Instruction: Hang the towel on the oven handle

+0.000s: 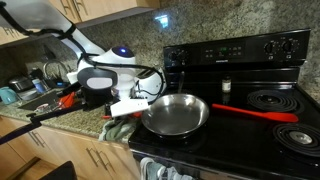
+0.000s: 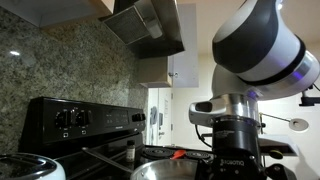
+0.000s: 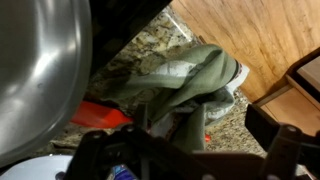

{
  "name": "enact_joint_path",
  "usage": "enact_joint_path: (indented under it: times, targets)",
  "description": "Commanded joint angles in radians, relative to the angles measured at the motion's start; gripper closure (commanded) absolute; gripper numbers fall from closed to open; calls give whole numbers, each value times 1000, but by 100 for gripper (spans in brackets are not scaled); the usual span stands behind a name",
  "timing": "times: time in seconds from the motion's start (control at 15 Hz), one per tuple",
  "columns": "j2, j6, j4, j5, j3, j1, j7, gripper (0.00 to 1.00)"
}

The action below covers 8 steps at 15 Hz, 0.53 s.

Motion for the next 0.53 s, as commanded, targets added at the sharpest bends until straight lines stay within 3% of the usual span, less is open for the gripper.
enact_joint_path:
  times: [0.0,0.47]
  targets:
    - [19,12,40,-5,30,2,31,0]
    - [118,6,144,-85,72,25,100,0]
